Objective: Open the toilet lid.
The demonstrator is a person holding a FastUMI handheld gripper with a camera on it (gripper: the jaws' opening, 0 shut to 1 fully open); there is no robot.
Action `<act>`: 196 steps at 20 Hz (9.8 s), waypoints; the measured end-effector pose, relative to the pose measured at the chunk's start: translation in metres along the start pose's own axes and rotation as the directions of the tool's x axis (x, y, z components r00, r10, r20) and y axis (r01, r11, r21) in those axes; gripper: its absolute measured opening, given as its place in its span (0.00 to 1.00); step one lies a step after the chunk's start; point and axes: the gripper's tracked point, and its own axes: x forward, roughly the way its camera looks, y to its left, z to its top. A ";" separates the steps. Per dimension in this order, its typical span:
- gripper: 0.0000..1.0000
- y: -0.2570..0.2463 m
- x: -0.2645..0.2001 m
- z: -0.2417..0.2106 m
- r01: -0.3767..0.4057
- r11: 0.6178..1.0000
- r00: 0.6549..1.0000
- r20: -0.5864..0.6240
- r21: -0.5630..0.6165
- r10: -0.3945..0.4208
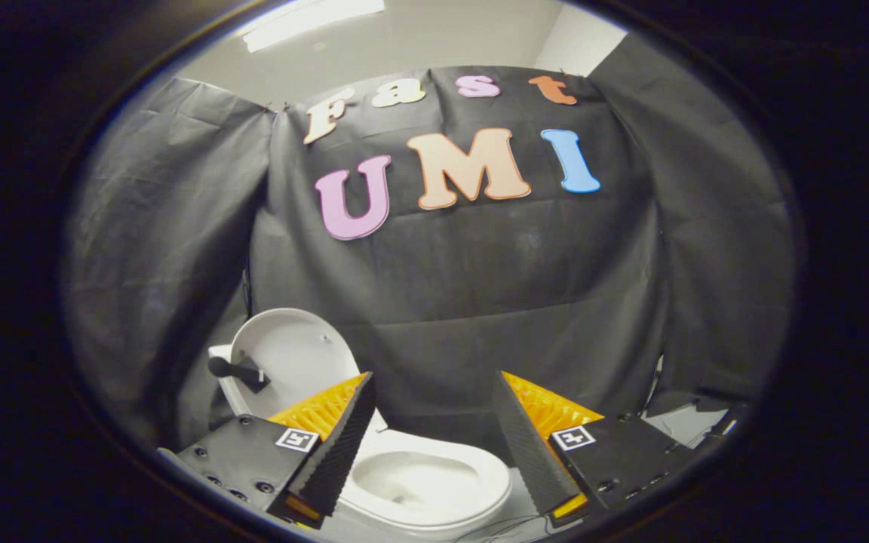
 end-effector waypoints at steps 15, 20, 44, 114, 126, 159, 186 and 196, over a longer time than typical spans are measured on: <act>0.91 0.052 -0.012 -0.028 0.240 0.903 0.954 0.084 0.355 -0.286; 0.91 0.068 -0.011 -0.060 0.285 0.849 0.945 0.019 0.445 -0.327; 0.17 0.019 -0.032 -0.321 0.720 0.299 0.692 -0.620 0.625 -0.369; 0.27 0.285 0.167 -0.063 -0.201 0.938 0.947 -0.303 -0.282 0.112; 0.46 0.140 0.085 -0.012 -0.251 0.938 0.952 -0.238 -0.237 0.194; 0.46 -0.032 -0.062 -0.008 0.005 0.986 0.996 -0.087 -0.170 -0.020; 0.92 -0.037 -0.102 -0.005 0.005 0.990 0.995 -0.101 -0.142 -0.020; 0.92 -0.036 -0.101 -0.004 0.005 0.990 0.995 -0.102 -0.143 -0.020</act>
